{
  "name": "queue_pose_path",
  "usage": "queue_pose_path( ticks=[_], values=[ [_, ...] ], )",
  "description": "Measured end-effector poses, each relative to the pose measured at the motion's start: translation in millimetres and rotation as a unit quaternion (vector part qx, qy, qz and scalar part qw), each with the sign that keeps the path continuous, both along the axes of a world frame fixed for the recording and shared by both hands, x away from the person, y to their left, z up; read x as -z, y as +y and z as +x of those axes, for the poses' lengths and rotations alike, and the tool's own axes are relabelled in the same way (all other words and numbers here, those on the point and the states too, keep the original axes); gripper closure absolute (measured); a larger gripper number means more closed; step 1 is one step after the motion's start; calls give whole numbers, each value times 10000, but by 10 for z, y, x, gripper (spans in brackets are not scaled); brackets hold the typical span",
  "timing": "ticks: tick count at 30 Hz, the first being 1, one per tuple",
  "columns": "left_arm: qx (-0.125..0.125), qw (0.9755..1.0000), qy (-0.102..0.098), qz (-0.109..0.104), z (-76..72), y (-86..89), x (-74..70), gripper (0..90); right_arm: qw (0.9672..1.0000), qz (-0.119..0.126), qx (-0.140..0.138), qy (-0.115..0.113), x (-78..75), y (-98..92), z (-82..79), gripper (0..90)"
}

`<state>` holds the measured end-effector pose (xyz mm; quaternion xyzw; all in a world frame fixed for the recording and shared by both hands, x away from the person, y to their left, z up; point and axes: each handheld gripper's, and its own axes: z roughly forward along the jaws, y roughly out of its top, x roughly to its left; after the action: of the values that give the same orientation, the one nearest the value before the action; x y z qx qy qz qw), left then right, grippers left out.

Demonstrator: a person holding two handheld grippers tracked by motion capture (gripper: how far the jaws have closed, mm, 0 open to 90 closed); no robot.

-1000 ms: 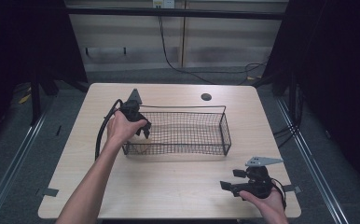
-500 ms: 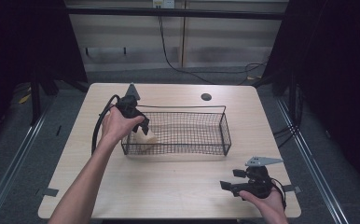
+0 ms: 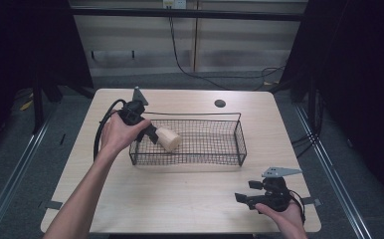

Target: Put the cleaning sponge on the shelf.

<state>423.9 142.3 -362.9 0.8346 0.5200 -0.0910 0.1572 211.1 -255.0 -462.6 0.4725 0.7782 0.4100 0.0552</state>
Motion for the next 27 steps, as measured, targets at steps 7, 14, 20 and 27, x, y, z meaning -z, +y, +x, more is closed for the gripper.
queue_pose_path(
  ticks=[7,14,20,27],
  values=[
    [522,9979,-257,-285,-92,112,-63,180,10000,-2,-4,-1,1,0,1,216],
    [848,9939,-552,-446,-229,189,-151,205,10000,3,8,3,1,0,2,216],
    [995,9889,-858,-696,-325,278,-154,205,10000,-3,10,-2,1,-1,2,216],
    [1260,9803,-1236,-884,-510,362,-151,205,10000,-8,31,2,1,-2,1,216]
  ],
)
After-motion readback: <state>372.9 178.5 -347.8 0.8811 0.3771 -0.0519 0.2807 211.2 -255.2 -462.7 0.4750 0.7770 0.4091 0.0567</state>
